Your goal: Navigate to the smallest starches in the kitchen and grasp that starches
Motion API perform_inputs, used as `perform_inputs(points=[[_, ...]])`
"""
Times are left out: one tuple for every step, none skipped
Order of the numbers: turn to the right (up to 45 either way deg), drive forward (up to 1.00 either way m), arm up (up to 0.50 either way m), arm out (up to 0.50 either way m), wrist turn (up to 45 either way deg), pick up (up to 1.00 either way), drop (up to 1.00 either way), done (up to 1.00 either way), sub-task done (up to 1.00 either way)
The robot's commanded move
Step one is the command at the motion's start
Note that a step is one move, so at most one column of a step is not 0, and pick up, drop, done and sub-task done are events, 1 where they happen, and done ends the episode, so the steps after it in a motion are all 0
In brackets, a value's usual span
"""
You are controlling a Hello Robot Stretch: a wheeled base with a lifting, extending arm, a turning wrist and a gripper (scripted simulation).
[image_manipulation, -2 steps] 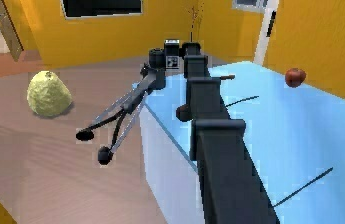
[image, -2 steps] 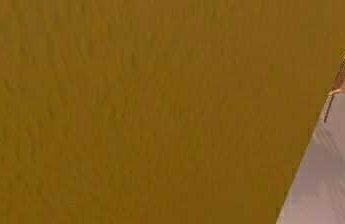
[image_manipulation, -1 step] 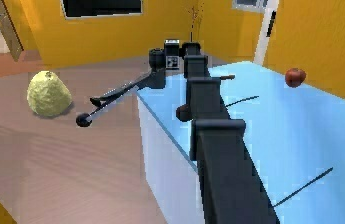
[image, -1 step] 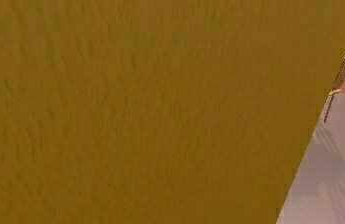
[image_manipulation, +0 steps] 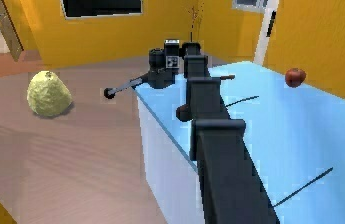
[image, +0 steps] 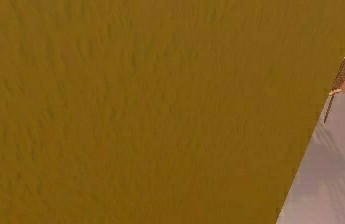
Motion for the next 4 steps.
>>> perform_inputs(points=[[0.0, 0.00, 0.00, 0.00, 45.0, 0.00, 0.00, 0.00, 0.00], [0.0, 0.00, 0.00, 0.00, 21.0, 0.00, 0.00, 0.00, 0.00], [0.0, 0.00, -0.12, 0.00, 0.0, 0.00, 0.00, 0.00, 0.00], [0.0, 0.00, 0.00, 0.00, 0.0, 1.00, 0.00, 0.00, 0.00]])
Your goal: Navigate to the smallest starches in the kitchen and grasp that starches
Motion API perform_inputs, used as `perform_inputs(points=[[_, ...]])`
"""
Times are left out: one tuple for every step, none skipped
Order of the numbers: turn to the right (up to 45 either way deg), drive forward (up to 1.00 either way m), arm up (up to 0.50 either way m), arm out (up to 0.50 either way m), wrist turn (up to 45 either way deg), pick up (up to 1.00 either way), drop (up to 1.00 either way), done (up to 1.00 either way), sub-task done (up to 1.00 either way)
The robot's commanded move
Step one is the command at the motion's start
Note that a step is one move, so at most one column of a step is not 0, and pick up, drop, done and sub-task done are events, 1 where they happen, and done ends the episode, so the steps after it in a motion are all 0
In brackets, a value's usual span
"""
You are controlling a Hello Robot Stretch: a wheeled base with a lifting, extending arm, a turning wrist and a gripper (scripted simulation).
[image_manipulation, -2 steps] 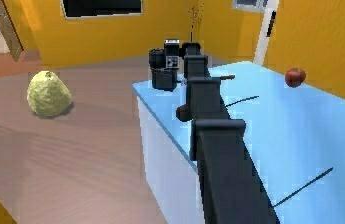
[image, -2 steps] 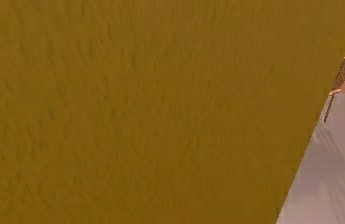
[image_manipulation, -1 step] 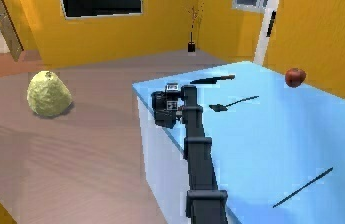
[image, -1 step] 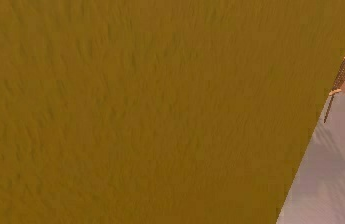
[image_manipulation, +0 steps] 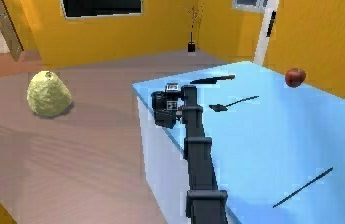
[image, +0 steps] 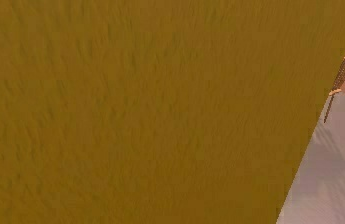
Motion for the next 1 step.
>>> perform_inputs(points=[[0.0, 0.00, 0.10, 0.00, 0.0, 0.00, 0.00, 0.00, 0.00]])
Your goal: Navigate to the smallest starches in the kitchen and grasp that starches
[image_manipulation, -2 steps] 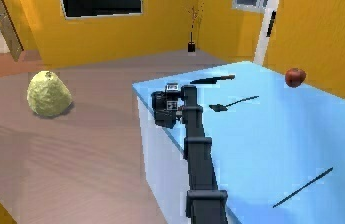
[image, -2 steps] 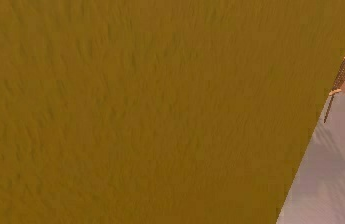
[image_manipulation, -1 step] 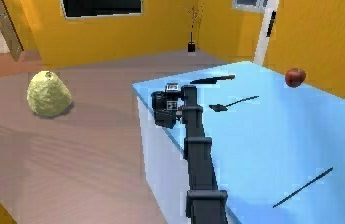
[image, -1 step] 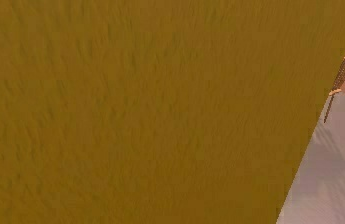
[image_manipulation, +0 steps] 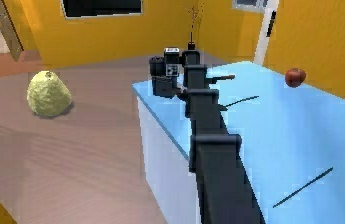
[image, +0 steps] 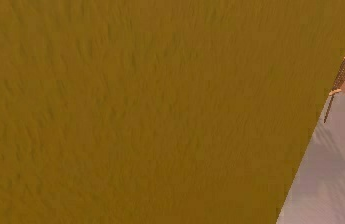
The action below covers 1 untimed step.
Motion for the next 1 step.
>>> perform_inputs(points=[[0.0, 0.00, 0.00, 0.00, 0.0, 0.00, 0.00, 1.00, 0.00]])
